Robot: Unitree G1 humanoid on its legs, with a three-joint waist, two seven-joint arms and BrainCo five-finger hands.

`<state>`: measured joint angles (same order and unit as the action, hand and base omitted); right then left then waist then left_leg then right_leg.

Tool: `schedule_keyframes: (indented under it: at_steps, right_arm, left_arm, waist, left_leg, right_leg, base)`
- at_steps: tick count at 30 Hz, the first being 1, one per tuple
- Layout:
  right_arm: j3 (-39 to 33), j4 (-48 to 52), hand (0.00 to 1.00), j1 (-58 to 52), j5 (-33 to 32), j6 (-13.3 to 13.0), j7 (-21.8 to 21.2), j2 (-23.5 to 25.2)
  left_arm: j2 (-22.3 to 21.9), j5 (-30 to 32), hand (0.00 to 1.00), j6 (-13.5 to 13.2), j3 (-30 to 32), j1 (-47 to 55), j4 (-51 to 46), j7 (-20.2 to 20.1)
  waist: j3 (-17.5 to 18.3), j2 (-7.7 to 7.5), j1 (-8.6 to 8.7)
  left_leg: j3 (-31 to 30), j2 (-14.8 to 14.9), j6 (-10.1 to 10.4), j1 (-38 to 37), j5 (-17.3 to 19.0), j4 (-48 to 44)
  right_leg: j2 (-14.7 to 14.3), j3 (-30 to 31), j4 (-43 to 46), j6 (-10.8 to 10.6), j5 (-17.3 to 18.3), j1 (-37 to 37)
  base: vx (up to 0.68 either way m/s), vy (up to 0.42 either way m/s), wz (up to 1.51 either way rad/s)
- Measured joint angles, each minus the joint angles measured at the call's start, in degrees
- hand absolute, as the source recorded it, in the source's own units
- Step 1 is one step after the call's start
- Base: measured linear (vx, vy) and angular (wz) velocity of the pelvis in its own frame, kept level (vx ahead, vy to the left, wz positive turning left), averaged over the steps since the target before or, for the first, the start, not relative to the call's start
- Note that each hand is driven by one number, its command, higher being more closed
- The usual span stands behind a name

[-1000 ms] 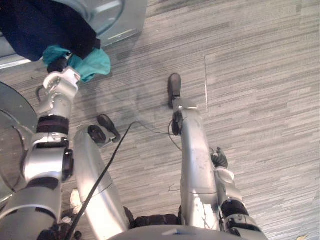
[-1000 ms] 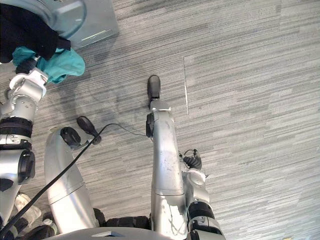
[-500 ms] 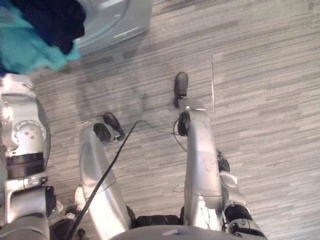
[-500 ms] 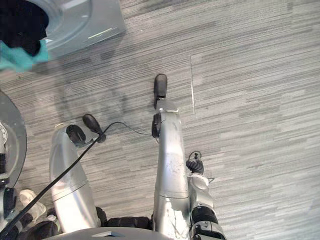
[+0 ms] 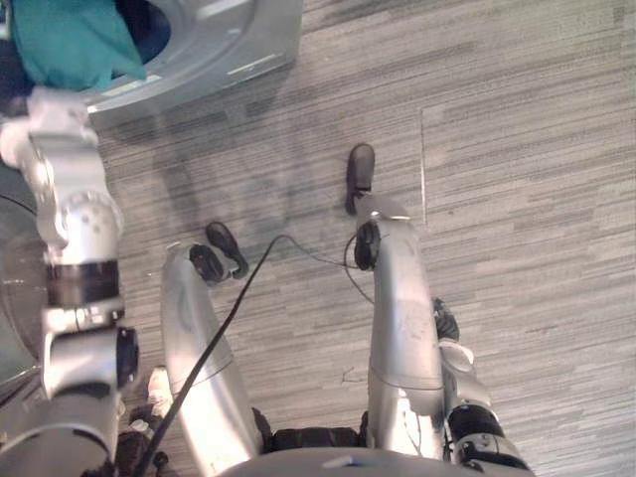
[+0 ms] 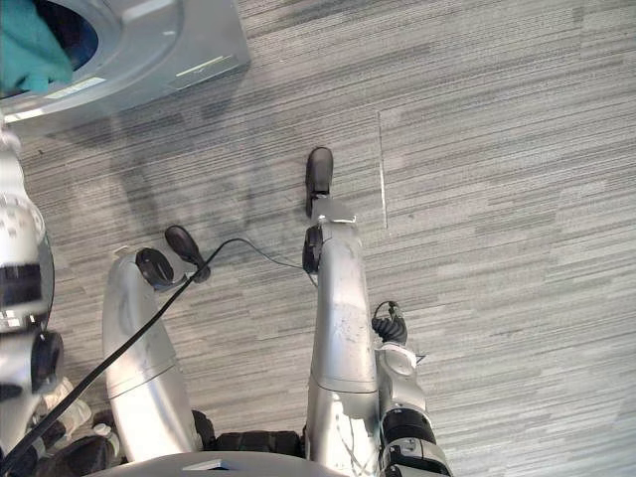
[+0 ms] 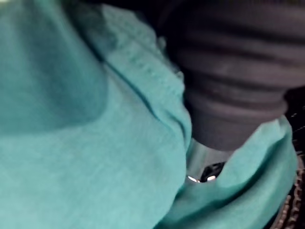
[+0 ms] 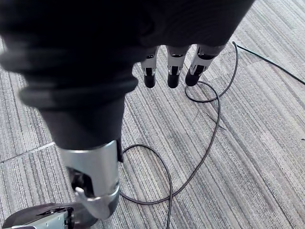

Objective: Pick up the laundry basket with both hands and put the clothes into the washing machine.

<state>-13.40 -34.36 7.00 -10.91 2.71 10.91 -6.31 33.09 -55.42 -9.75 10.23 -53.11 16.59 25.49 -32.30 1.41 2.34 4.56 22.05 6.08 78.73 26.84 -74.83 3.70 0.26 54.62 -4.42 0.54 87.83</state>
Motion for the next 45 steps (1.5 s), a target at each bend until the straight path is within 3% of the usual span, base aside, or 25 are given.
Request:
schedule_keyframes:
  at_steps: [3,6,14,22,24,28,29,36,45]
  right_arm:
    - [0.01,-0.65,0.00,0.05,-0.25,0.20,0.92,0.36]
    - [0.33,-0.41,0.00,0.45,-0.51,-0.46,1.88,0.34]
    - [-0.27,-0.89,0.00,0.24,-2.36,-1.31,2.28,0.67]
    - [-0.19,-0.40,0.00,0.03,-3.54,-3.67,2.16,0.40]
    - [-0.19,-0.41,0.00,-0.13,-3.58,-3.95,2.04,0.36]
    - [-0.18,-0.48,0.00,-0.46,-4.49,-4.22,1.63,0.04]
    - [-0.18,-0.53,0.00,-0.54,-4.49,-4.21,1.54,-0.05]
    - [-0.17,-0.67,0.00,-1.04,-4.50,-4.38,0.31,-0.31]
    - [-0.06,-2.67,0.00,-1.08,-4.62,-4.90,0.29,-0.32]
  left_arm:
    - [2.17,0.67,1.00,4.96,-2.72,-9.42,12.72,-2.13]
    - [4.40,3.53,1.00,7.56,-3.51,-15.58,18.37,-2.65]
    - [8.58,13.25,1.00,11.21,-4.81,-21.69,22.48,-3.62]
    - [19.64,35.15,1.00,14.74,-7.04,-29.46,22.44,-2.17]
    - [23.18,43.97,1.00,15.86,-8.39,-30.14,22.40,-2.54]
    - [27.37,51.53,1.00,16.42,-9.37,-30.20,22.45,-3.81]
    - [27.88,54.42,0.00,16.52,-9.40,-30.22,22.69,-4.55]
    - [28.11,59.22,0.00,18.39,-10.43,-30.22,27.31,-6.45]
    - [26.49,61.30,0.00,18.62,-10.25,-28.92,27.32,-6.98]
  waist:
    - [-0.02,-0.05,1.15]
    - [-0.10,-0.17,1.39]
    - [-0.10,-0.16,1.87]
    - [-0.13,-0.10,2.41]
    - [-0.13,-0.09,2.34]
    - [-0.17,0.01,1.59]
    - [-0.19,0.03,1.31]
    - [-0.20,0.05,1.35]
    - [-0.20,0.06,1.19]
  left_leg:
    - [-0.49,0.47,0.14,1.46,0.04,-1.12]
    - [-0.44,0.79,0.42,3.00,0.07,-1.28]
    - [-0.54,0.86,-0.05,3.55,0.64,-2.32]
    - [0.21,0.98,0.07,3.63,0.54,-2.50]
    - [0.23,1.00,0.02,3.64,0.74,-2.98]
    - [0.79,1.09,-0.29,4.08,0.95,-2.98]
    - [0.85,1.35,-0.54,4.25,1.04,-2.96]
    - [0.74,1.28,-0.23,4.75,0.87,-3.05]
    - [0.52,1.35,-0.29,4.97,0.90,-3.58]
  right_leg:
    - [-0.06,-0.44,0.98,0.25,-0.69,1.00]
    - [-0.40,-0.58,0.51,0.25,-1.01,2.69]
    - [-0.62,-0.34,0.24,0.18,-1.25,2.89]
    - [-0.50,-0.27,-0.32,0.17,-2.58,3.48]
    - [-0.61,-0.05,-0.13,0.14,-2.61,3.61]
    - [-0.79,0.30,-1.34,0.13,-2.73,4.10]
    - [-0.78,0.05,-1.63,0.13,-2.74,4.11]
    - [-0.70,-0.19,-2.25,-0.05,-4.36,4.21]
    - [-0.73,-0.27,-2.19,0.17,-4.27,4.22]
  base:
    - [-0.01,0.011,-0.04]
    - [-0.02,0.022,-0.14]
    - [-0.05,0.028,-0.03]
    - [-0.06,0.018,-0.05]
    - [-0.06,0.016,-0.03]
    - [-0.08,0.021,-0.09]
    - [-0.10,0.022,-0.09]
    - [-0.07,0.010,-0.02]
    - [-0.07,0.012,-0.01]
